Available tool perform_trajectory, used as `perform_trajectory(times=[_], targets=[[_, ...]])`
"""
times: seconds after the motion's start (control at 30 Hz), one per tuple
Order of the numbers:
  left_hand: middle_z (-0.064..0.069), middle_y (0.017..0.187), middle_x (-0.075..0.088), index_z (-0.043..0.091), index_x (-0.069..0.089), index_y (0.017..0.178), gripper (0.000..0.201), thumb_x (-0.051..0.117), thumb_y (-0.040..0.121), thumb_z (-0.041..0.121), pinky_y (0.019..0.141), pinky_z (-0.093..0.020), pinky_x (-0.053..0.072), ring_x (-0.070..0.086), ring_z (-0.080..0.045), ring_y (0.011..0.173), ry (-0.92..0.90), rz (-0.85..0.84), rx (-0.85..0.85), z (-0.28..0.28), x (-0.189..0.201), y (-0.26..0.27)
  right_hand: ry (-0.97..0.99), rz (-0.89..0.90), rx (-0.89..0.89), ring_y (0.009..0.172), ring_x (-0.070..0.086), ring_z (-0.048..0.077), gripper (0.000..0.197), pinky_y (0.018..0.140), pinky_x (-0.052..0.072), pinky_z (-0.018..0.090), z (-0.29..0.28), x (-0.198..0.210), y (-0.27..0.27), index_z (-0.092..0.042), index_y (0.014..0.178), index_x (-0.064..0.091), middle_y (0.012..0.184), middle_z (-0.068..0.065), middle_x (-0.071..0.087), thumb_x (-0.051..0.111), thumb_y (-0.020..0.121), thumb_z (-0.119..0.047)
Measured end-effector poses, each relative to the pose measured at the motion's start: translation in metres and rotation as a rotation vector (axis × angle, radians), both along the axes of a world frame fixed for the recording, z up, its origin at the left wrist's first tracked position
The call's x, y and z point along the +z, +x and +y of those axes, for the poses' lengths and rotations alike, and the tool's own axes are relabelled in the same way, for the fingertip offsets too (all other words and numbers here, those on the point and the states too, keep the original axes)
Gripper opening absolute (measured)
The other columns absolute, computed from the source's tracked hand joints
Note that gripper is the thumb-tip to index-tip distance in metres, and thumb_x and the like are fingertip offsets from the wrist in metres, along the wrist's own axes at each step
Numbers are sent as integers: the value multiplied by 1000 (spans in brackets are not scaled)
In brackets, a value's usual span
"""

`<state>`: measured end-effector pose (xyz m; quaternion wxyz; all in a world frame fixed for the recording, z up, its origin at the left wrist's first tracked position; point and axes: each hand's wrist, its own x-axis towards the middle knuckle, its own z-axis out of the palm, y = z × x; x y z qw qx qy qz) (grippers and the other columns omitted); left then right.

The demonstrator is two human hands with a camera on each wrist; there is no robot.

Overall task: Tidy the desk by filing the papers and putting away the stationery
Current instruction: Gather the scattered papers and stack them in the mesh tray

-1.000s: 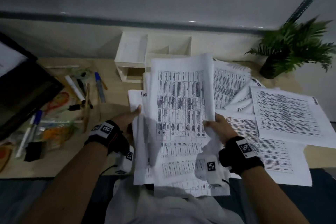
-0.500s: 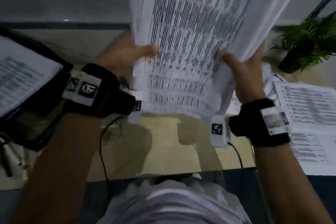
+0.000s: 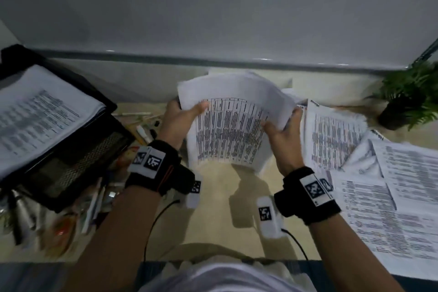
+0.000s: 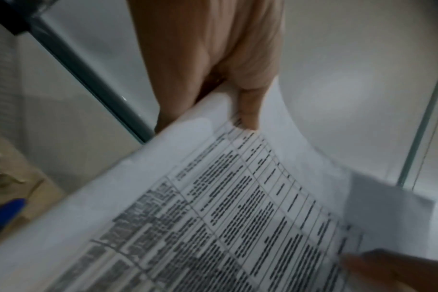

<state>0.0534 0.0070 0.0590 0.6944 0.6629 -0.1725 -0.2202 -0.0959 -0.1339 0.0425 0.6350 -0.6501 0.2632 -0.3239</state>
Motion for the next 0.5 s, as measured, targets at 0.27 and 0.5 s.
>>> perform_trajectory(times=[0.27,0.5], targets=[[2,87,59,26,38,119,52,68,82,6,75,-26,57,63,-8,79,-84,-310,152,6,21,9,-555,-88,-173,84,48,5,71,74,43,8,-10,23,15,-22,135,31,108,14,47,47,73,8],[-12,104,70,8,67,105,28,74,78,10,95,-51,50,67,-25,96,248,46,40,8,-39,-13,-166,-40,-133,54,47,-11,46,55,42,15,-9,-8,12,-11,117,33,82,-7,47,33,80,16]])
